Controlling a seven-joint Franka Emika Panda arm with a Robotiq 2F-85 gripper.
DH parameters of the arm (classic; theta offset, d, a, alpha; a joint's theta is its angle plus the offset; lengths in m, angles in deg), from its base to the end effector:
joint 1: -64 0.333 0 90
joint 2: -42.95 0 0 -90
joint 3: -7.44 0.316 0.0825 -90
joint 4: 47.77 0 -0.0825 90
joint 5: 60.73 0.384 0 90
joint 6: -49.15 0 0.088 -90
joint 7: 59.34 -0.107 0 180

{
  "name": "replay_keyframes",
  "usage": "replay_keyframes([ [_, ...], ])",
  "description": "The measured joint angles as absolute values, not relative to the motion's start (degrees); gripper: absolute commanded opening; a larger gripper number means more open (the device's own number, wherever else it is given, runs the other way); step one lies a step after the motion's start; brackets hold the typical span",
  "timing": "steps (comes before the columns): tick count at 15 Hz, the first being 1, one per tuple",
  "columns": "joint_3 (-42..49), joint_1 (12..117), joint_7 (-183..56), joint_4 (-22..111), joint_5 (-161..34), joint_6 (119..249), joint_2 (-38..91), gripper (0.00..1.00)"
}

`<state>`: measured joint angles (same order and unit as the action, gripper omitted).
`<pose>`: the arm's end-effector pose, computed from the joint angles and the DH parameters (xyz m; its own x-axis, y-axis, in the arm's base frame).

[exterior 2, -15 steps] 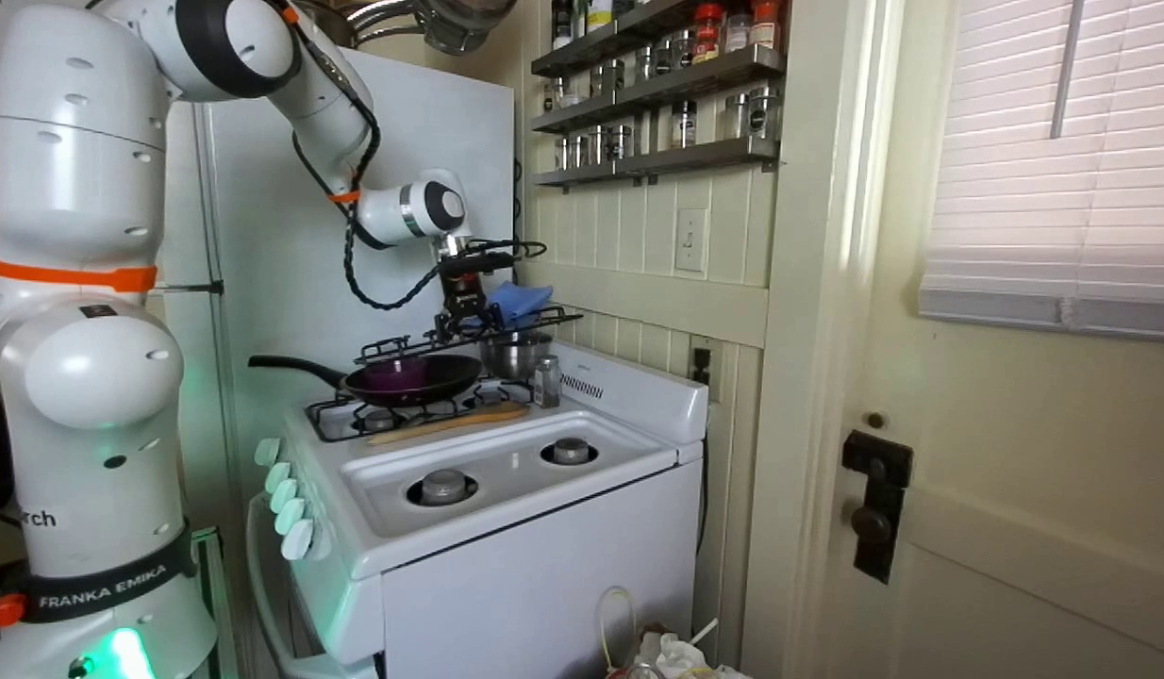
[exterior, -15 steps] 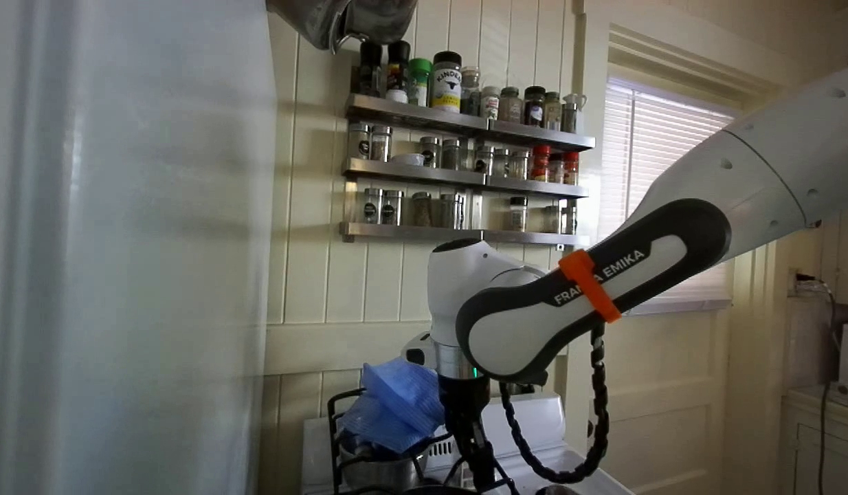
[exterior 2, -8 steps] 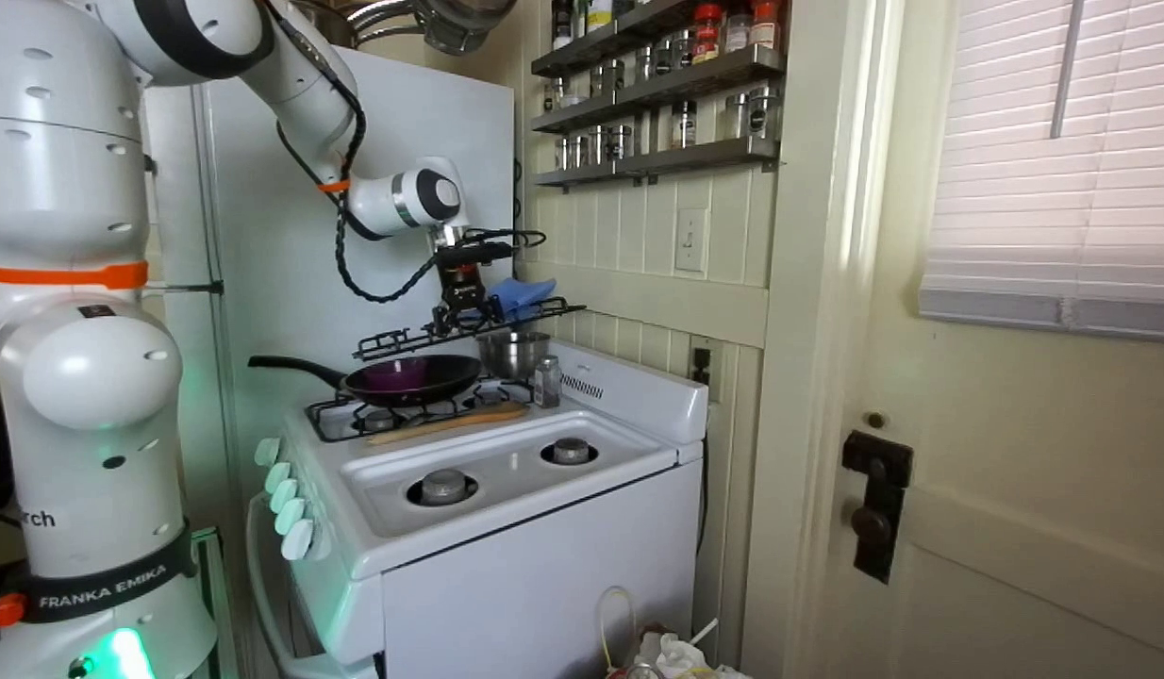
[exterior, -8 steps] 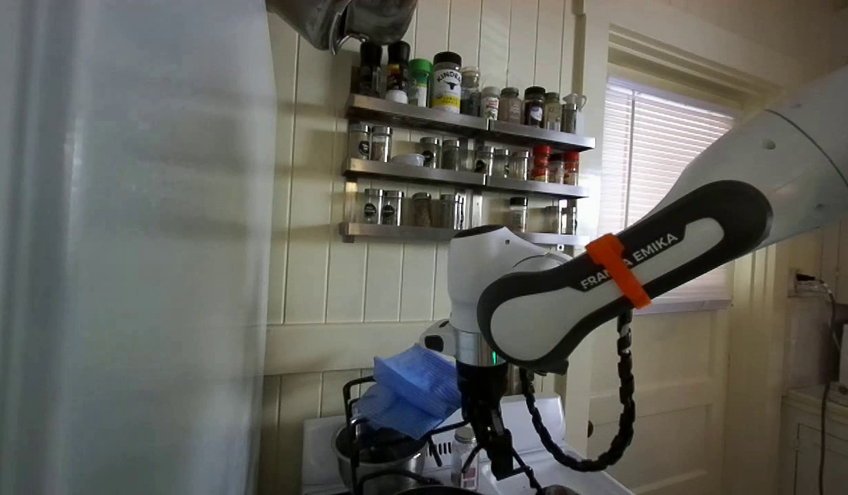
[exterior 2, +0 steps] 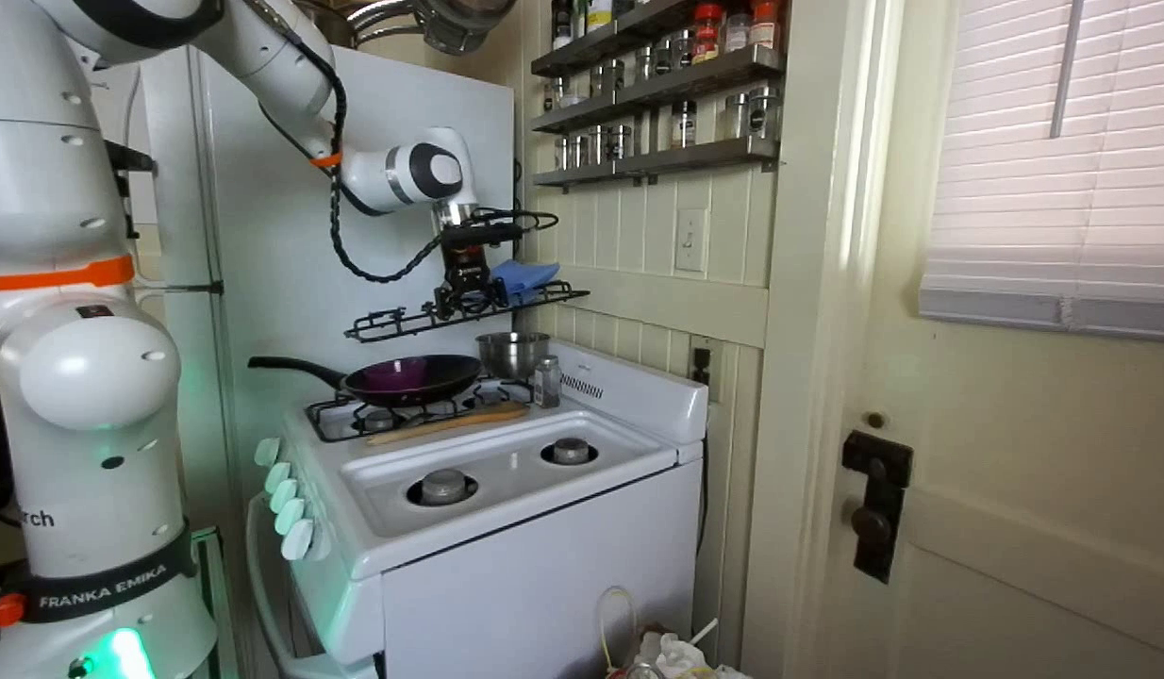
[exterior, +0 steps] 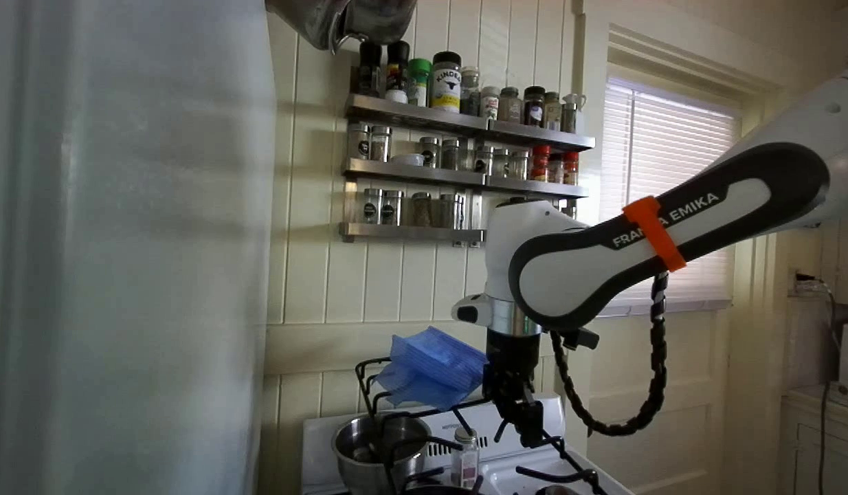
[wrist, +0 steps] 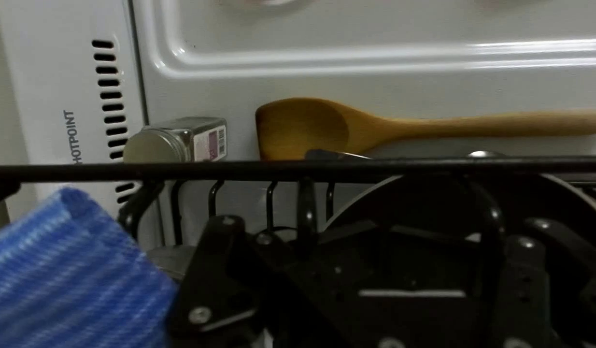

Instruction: Move the black grate on top to the right side of the stove,

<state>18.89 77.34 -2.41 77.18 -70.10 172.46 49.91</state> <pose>0.4735 0.2136 0.4503 0.0684 0.9931 -0.0956 0.9858 -0.0525 0.1597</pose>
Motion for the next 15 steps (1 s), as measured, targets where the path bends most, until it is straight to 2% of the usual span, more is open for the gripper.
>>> replay_keyframes([
  [7,17.11,77.39,-0.82,87.63,-67.12,168.18,58.86,0.0],
  [15,16.71,77.51,-0.72,88.92,-67.51,168.28,56.96,0.0],
])
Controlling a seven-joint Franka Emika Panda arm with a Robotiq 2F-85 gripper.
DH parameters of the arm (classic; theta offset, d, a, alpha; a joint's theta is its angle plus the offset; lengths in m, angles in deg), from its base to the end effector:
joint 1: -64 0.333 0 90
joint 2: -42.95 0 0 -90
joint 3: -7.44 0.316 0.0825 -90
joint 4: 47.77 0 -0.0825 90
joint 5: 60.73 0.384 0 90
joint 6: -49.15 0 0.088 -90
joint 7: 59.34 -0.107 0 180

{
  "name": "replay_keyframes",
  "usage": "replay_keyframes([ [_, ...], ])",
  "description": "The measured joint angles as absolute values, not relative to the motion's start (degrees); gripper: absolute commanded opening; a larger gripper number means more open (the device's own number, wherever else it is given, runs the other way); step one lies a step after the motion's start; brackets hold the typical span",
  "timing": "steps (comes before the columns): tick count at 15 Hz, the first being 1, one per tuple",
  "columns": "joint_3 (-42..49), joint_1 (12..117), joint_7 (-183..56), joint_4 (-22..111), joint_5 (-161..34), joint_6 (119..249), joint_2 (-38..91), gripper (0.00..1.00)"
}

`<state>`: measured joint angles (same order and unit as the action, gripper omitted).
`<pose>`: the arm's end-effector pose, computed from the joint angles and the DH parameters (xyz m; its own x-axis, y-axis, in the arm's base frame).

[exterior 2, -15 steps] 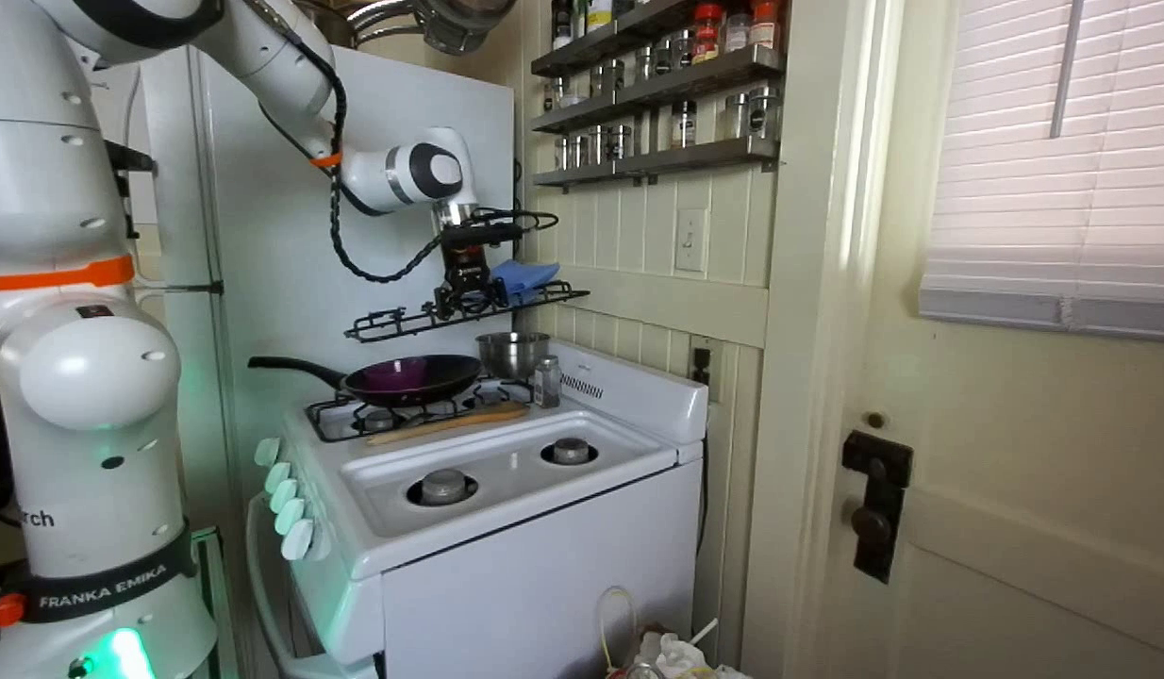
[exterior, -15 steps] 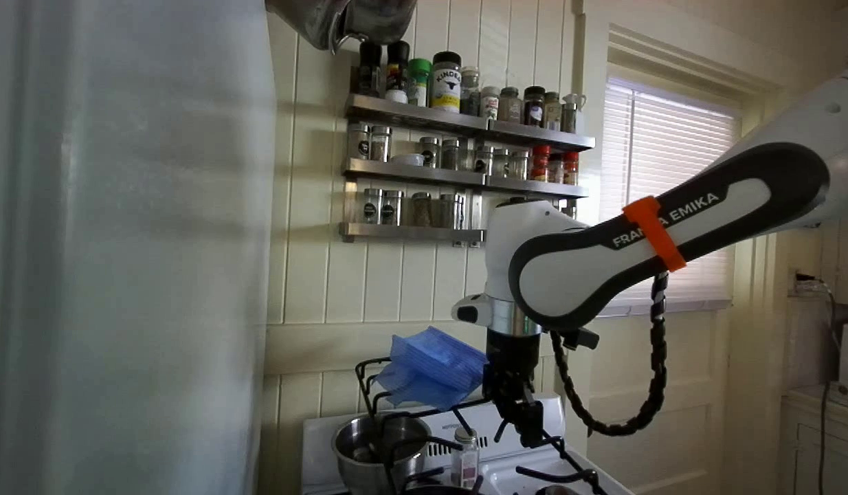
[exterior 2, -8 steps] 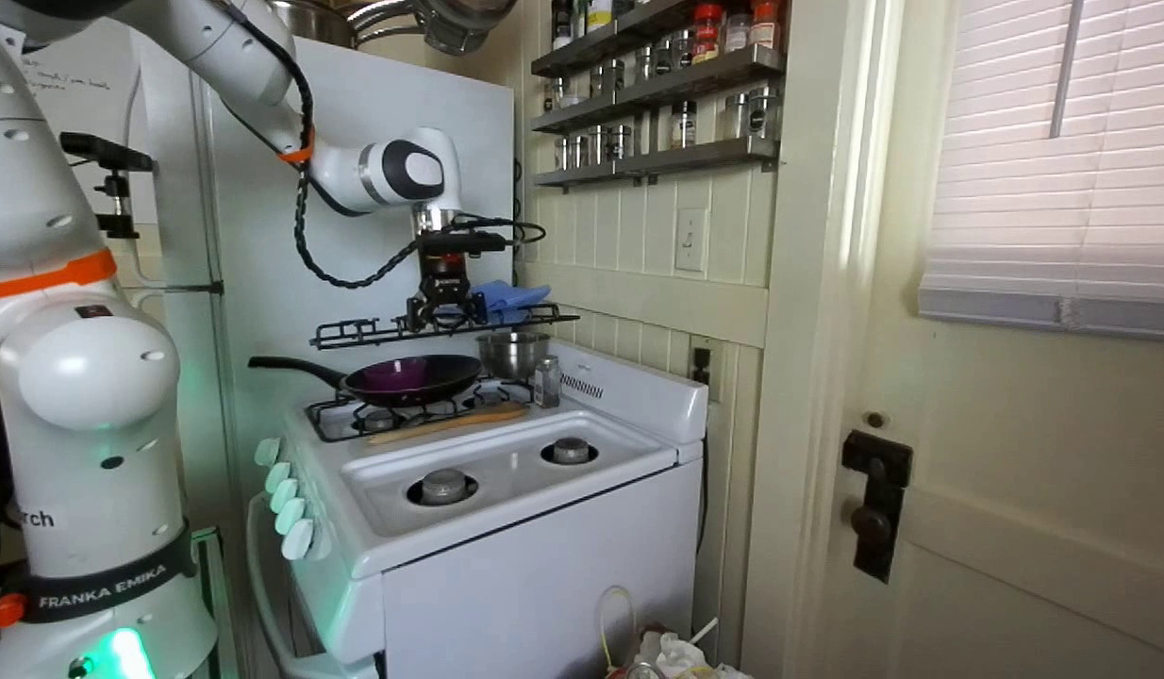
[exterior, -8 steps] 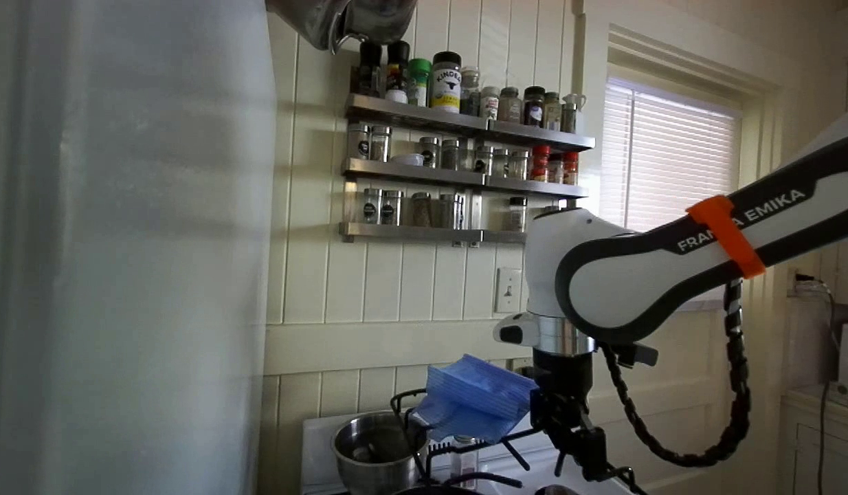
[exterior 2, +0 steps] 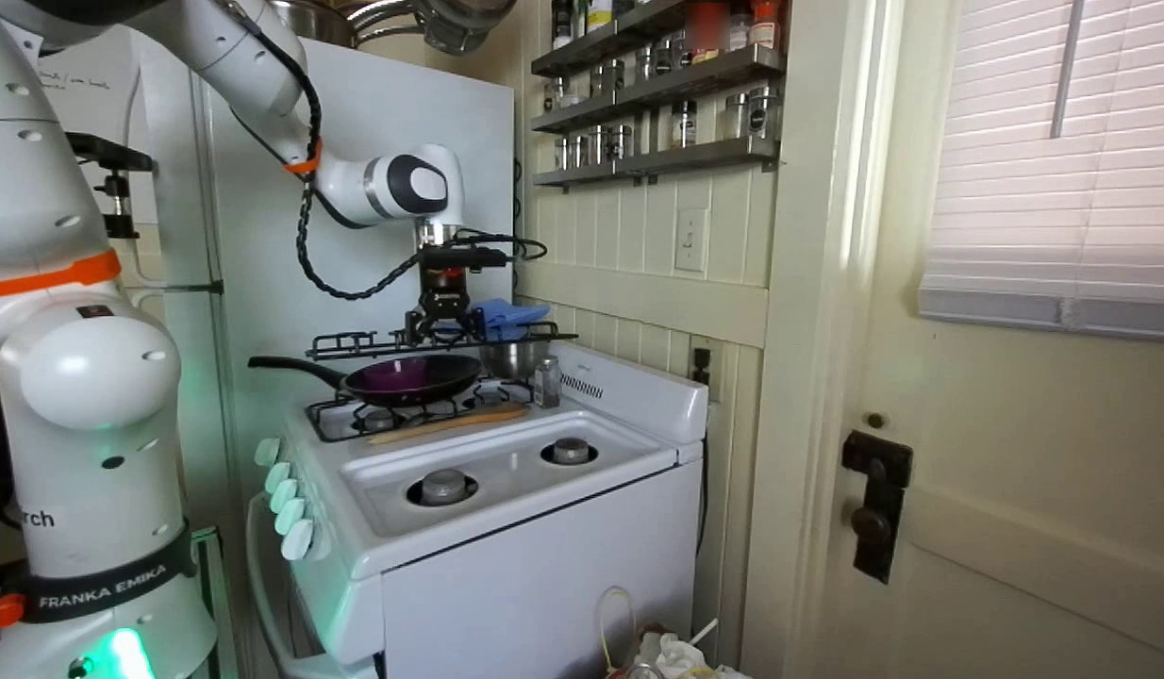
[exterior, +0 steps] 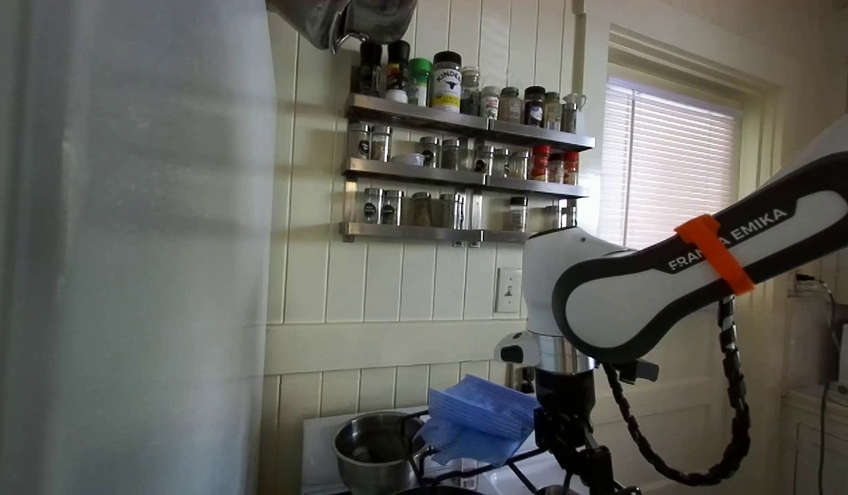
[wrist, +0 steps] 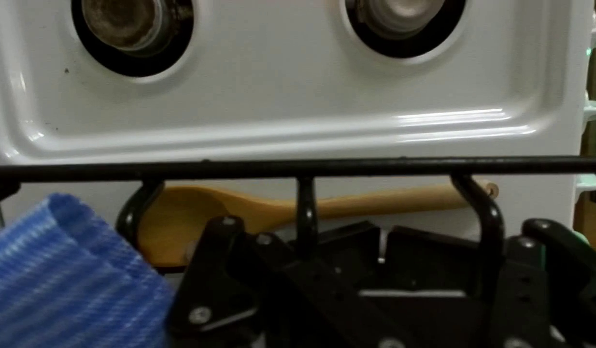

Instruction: Move the black grate on top to the right side of the stove,

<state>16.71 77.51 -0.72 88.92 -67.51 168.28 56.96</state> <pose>0.4196 0.1706 0.4085 0.0947 0.9835 -0.1541 0.9955 -0.0939 0.0120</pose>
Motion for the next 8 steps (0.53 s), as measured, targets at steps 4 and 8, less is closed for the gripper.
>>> replay_keyframes([
  [4,14.81,77.5,1.25,94.6,-68.14,168.56,61.63,0.0],
  [8,12.91,77.26,1.93,100.49,-72.18,168.8,70.85,0.0],
])
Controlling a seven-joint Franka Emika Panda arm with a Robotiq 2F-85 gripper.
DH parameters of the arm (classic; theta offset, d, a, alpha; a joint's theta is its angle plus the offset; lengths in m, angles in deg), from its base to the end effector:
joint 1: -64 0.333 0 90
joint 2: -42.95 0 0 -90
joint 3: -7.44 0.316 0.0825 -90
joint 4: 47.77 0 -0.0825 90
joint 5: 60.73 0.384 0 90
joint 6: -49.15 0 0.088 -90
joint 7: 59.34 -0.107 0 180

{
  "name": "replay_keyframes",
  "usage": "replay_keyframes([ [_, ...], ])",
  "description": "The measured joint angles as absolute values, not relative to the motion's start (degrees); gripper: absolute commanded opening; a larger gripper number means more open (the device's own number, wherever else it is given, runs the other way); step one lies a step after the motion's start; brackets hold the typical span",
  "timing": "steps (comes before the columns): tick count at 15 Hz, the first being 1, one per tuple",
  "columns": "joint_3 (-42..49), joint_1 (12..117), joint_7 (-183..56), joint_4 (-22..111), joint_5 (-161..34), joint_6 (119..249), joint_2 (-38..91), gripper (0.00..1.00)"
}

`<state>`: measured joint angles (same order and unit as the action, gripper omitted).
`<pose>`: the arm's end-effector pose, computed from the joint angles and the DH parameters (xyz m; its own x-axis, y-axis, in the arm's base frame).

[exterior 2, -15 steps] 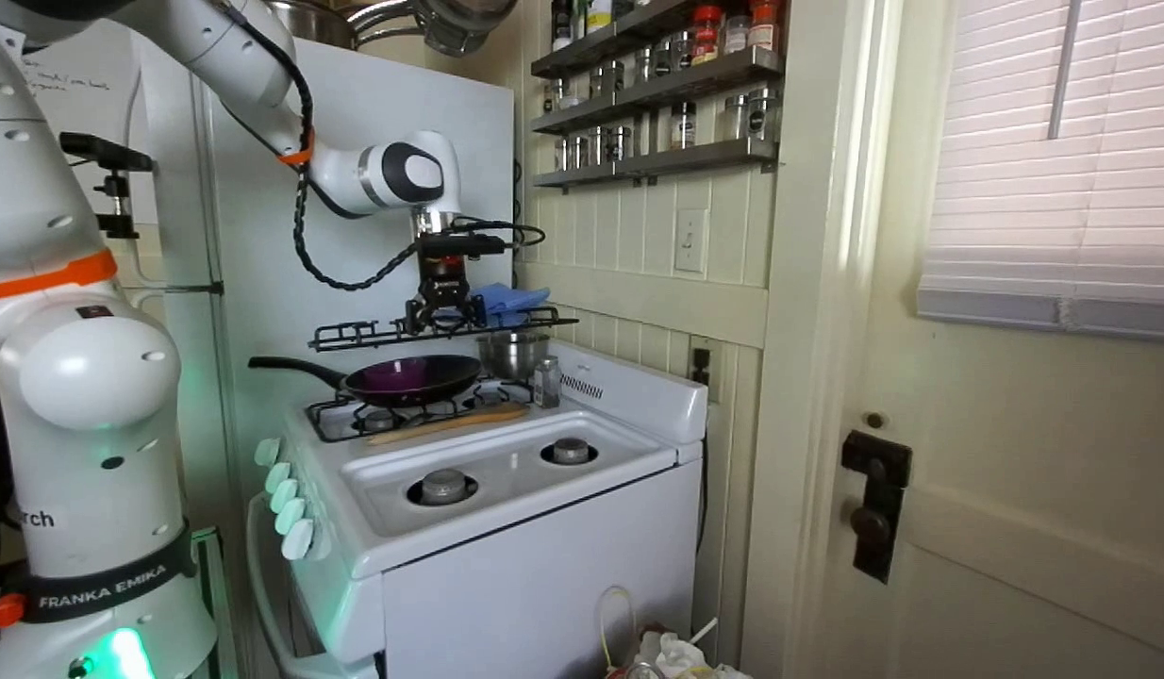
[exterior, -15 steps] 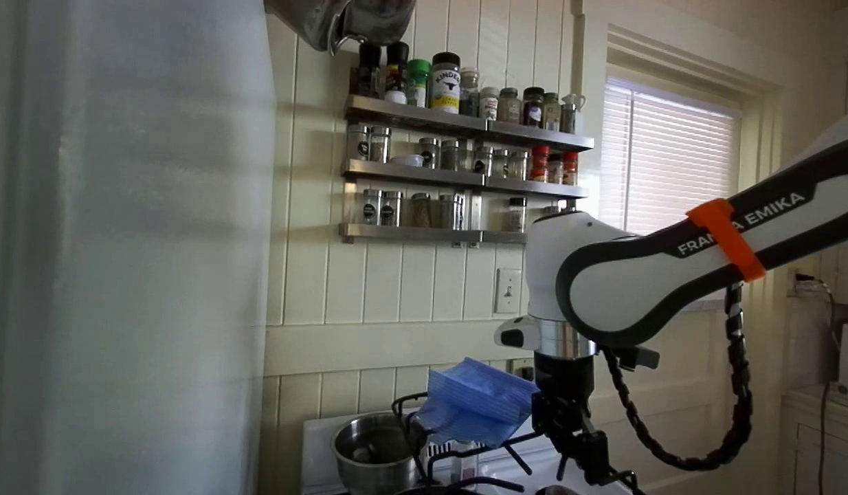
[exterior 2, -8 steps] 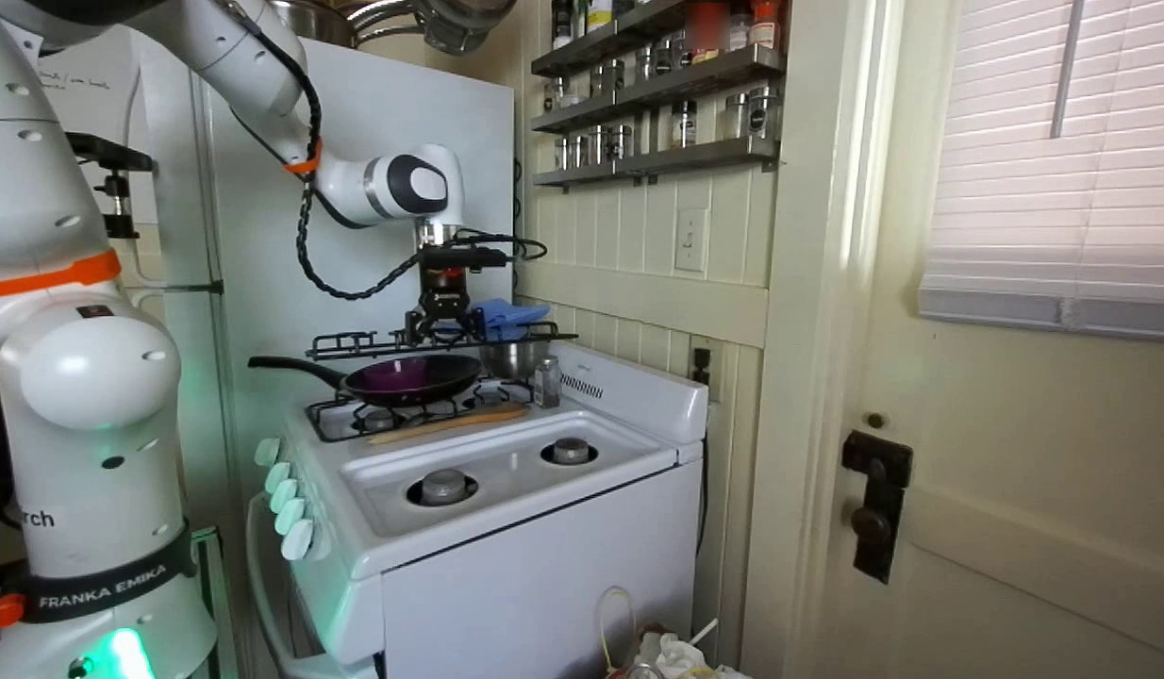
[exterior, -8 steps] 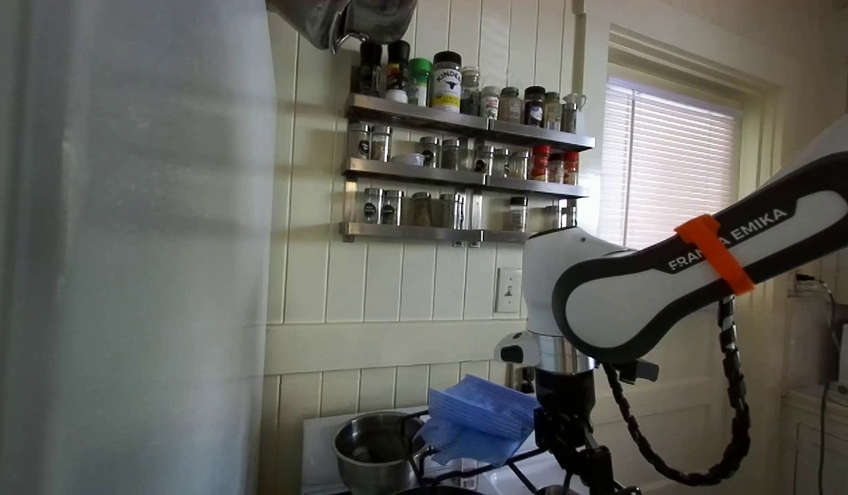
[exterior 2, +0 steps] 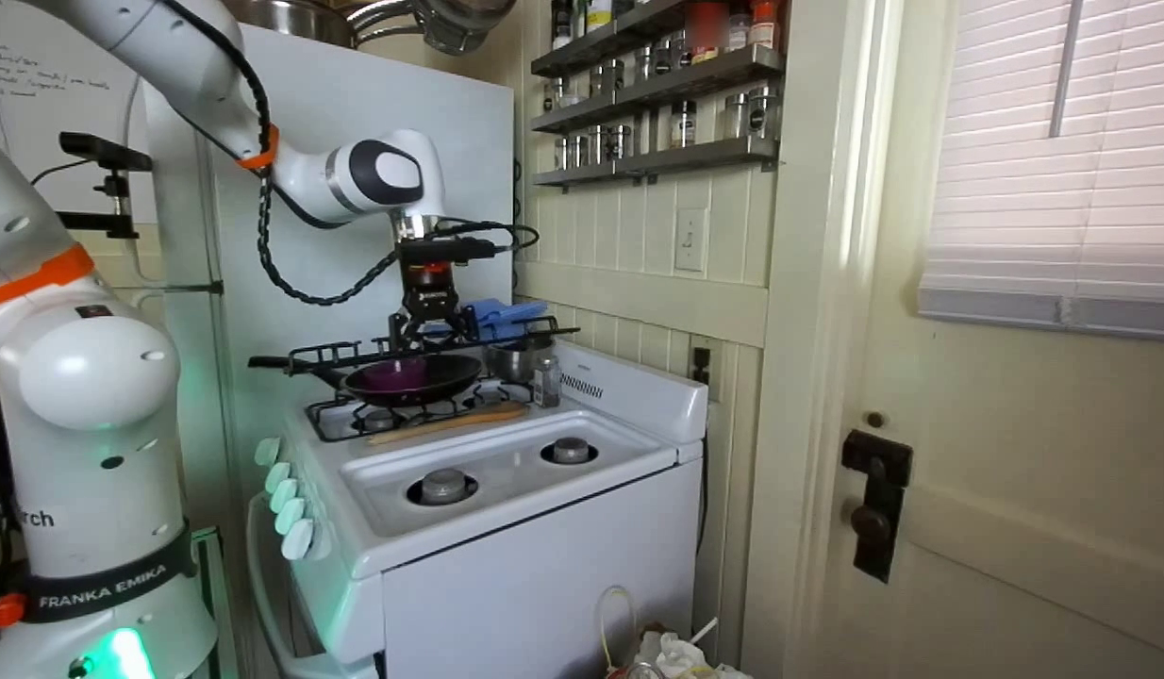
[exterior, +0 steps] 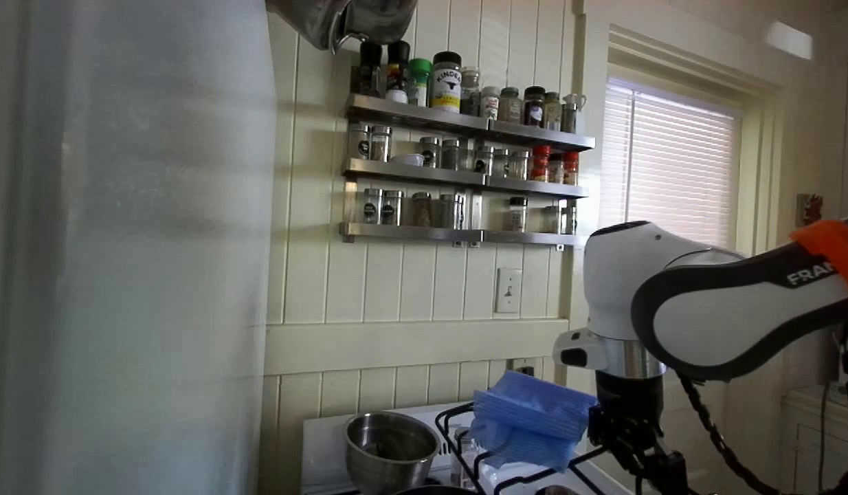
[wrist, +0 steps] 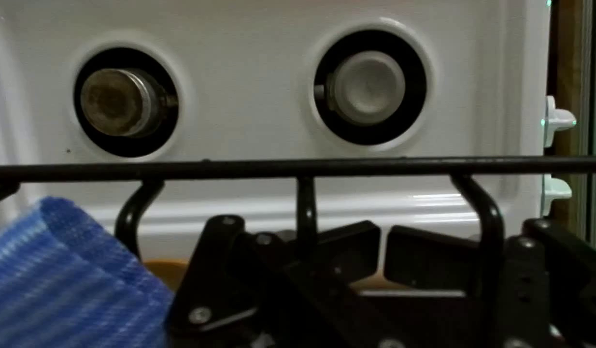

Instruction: Move the black grate on top to the right side of the stove,

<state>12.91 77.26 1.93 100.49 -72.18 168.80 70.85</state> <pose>0.3682 0.1141 0.4204 0.0916 0.9753 -0.2013 0.9939 -0.0769 0.0794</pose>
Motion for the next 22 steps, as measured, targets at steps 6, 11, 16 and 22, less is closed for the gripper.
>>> replay_keyframes([
  [6,9.93,77.01,1.92,100.95,-75.56,170.97,78.93,0.0],
  [11,3.13,76.45,6.56,100.8,-75.1,168.91,82.04,0.0],
  [16,3.59,76.56,6.61,100.81,-74.87,168.89,82.0,0.0],
  [22,1.2,75.22,7.04,102.99,-74.48,168.58,81.31,0.0],
])
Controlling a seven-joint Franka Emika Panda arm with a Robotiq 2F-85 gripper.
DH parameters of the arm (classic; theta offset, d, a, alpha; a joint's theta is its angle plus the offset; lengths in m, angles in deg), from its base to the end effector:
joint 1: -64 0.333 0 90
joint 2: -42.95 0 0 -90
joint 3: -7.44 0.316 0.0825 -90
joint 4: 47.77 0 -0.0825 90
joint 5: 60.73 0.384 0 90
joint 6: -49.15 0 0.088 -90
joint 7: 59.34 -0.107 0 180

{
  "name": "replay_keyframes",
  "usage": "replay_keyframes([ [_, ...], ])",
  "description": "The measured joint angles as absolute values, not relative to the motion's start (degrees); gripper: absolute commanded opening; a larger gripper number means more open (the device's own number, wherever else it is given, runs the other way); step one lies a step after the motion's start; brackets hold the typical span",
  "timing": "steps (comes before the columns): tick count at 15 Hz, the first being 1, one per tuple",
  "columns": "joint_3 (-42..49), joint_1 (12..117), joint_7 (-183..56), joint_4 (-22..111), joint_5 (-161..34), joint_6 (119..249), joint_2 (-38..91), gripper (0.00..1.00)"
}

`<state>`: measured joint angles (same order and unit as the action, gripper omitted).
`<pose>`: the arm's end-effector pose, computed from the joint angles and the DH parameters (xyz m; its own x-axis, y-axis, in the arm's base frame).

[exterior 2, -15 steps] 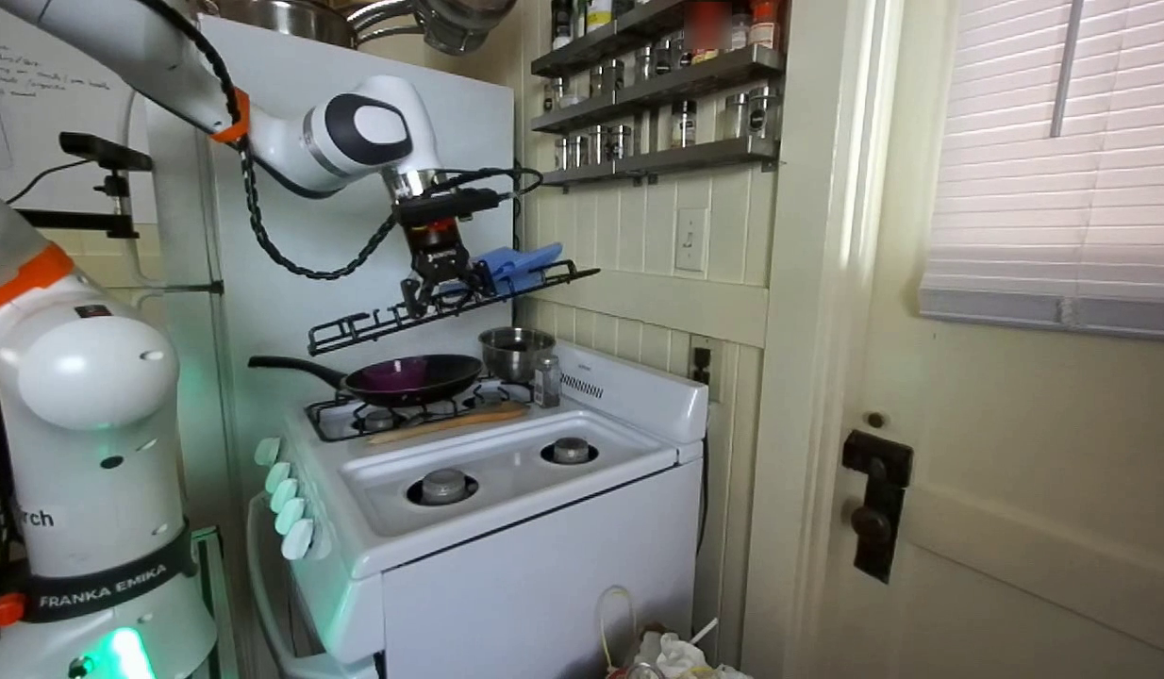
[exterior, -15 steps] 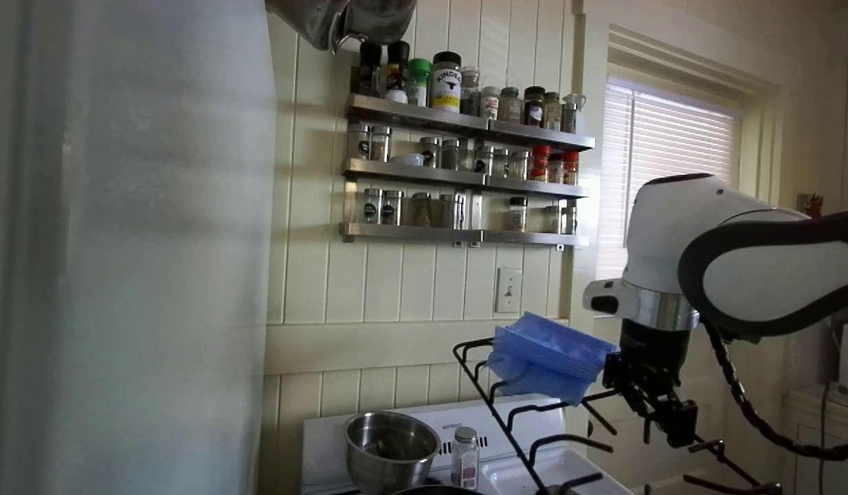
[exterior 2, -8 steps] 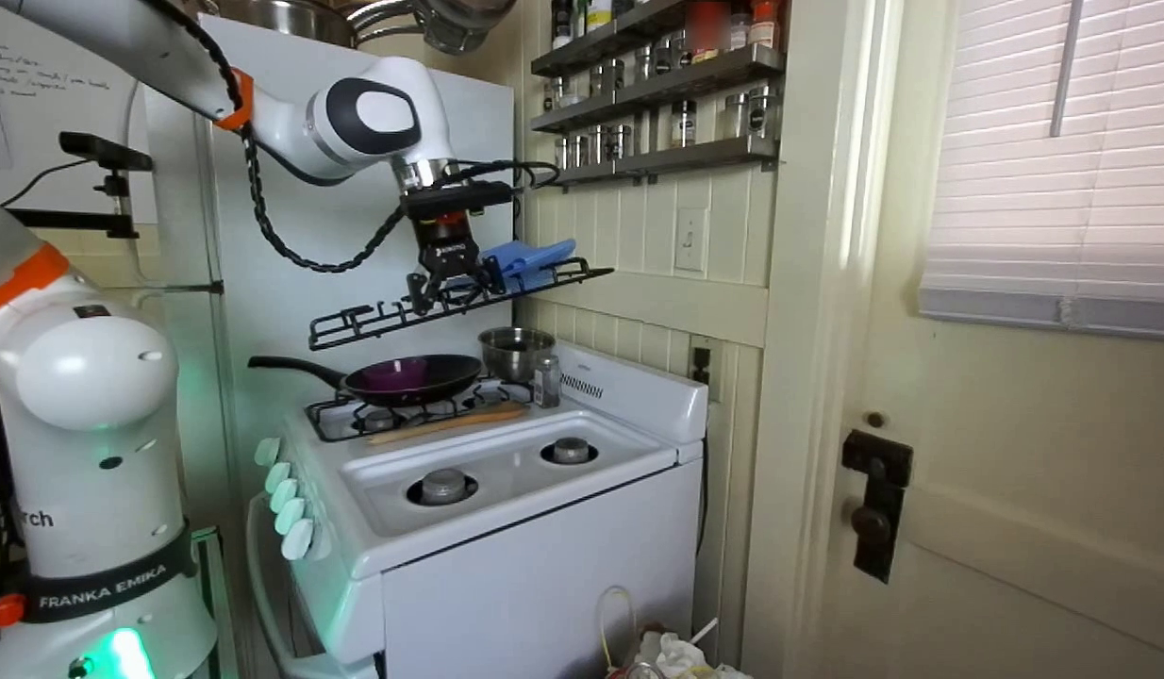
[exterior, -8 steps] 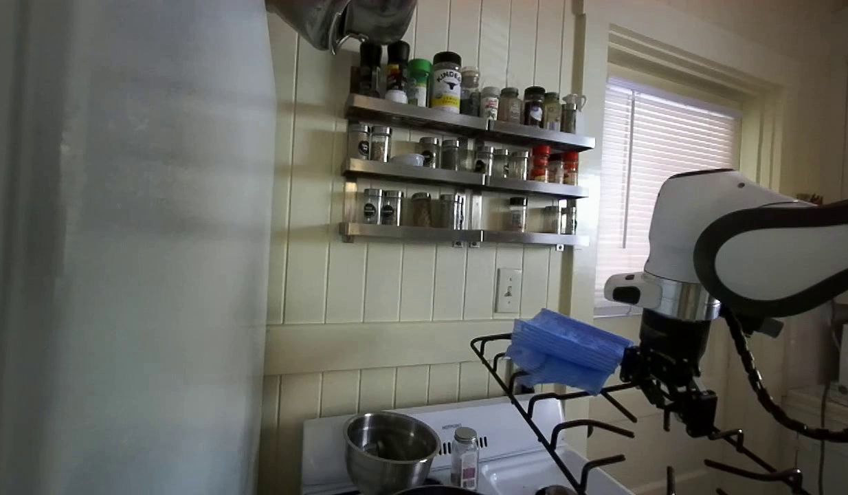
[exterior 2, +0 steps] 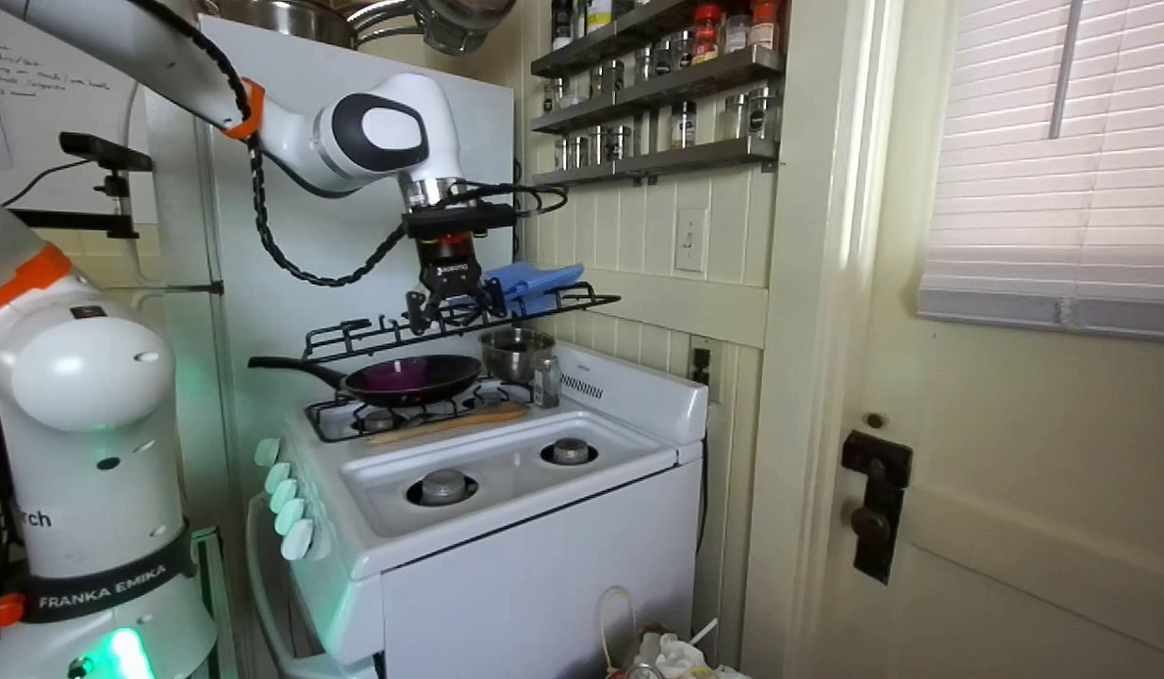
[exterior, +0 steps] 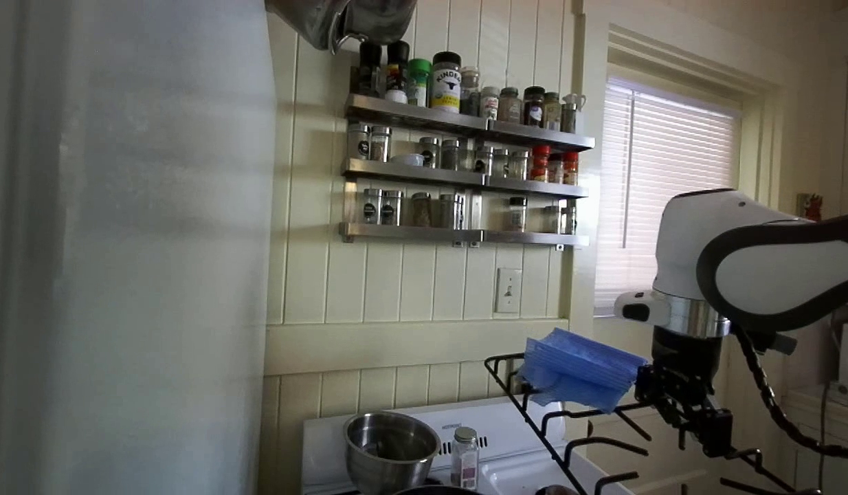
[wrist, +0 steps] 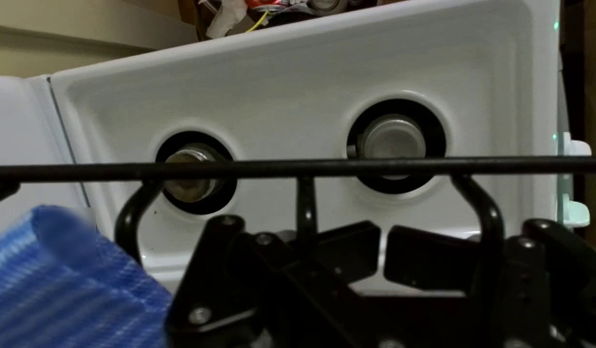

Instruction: Move the black grate on top to the right side of the stove,

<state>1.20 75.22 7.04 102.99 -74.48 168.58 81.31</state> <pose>0.3565 0.0185 0.4657 0.2061 0.9739 -0.0949 0.9679 -0.1887 0.1661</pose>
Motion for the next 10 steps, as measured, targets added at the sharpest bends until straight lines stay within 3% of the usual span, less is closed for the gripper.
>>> replay_keyframes([
  [10,-6.59,70.24,21.4,104.19,-73.53,168.09,81.4,0.0],
])
